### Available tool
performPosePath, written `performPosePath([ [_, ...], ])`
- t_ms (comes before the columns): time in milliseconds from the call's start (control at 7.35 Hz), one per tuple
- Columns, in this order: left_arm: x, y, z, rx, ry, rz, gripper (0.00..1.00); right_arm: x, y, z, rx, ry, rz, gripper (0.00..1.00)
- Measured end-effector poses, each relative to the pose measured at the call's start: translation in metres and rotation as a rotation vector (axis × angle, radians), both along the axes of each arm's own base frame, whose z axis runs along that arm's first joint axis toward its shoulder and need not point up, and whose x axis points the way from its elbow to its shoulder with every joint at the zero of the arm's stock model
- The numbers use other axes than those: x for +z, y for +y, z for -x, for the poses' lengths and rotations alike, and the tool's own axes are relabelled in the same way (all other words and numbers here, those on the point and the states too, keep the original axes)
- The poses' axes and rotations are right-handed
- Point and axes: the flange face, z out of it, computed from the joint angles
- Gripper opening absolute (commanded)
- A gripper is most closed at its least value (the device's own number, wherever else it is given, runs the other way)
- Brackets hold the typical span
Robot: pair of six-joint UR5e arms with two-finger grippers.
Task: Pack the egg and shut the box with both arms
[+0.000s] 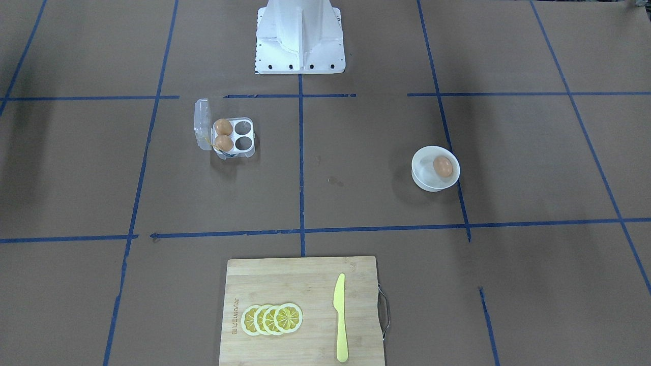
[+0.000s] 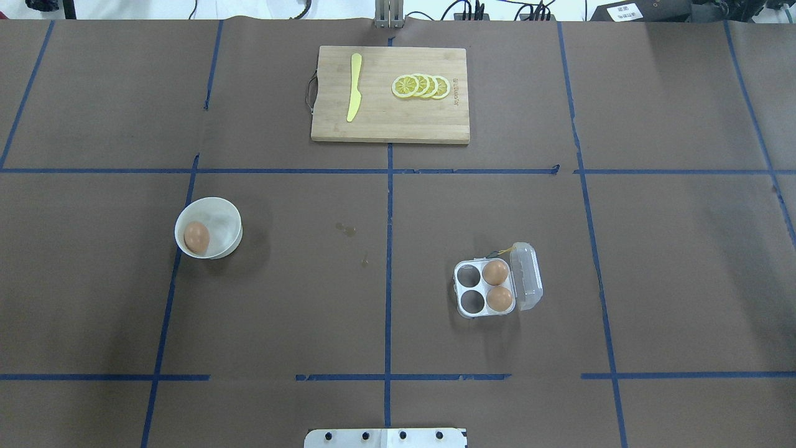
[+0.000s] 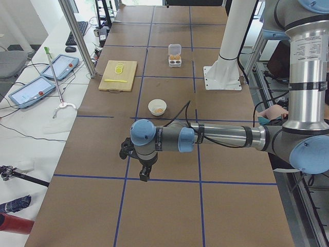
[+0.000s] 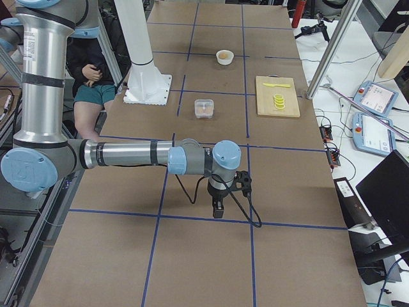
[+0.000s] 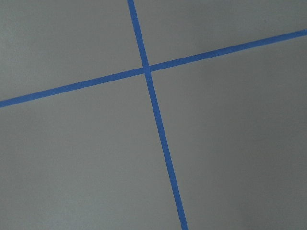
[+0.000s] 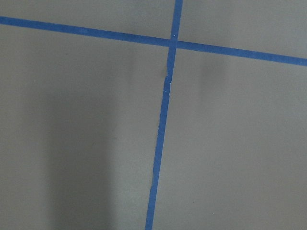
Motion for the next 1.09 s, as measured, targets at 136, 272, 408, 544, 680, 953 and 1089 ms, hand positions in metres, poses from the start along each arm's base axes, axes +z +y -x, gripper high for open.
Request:
performPosePath([
  [136,0.0,0.0,0.0,0.001,-0.001,-0.011,1.0,0.001,0.0,0.0,0.0,0.001,0.001,1.0],
  [272,0.002,0.001,0.0,0.002,-0.002,-0.017,1.0,0.001,0.001,0.0,0.0,0.001,0.001,1.0],
  [408,0.004,0.0,0.0,0.003,0.0,-0.026,1.0,-0.001,0.001,0.0,-0.001,0.0,-0.001,1.0],
  [544,0.003,-0.001,-0.001,0.006,0.002,-0.048,1.0,-0.003,0.001,0.001,-0.002,-0.008,-0.005,1.0],
  [680,0.0,-0.004,-0.002,0.009,0.002,-0.088,1.0,-0.006,0.001,0.003,-0.004,-0.033,-0.005,1.0],
  [953,-0.013,-0.01,-0.009,0.022,0.004,-0.197,1.0,-0.015,-0.002,0.01,-0.007,-0.103,-0.009,1.0],
  [1089,-0.024,-0.016,-0.016,0.035,0.007,-0.265,1.0,-0.021,-0.005,0.013,-0.007,-0.132,-0.014,1.0],
])
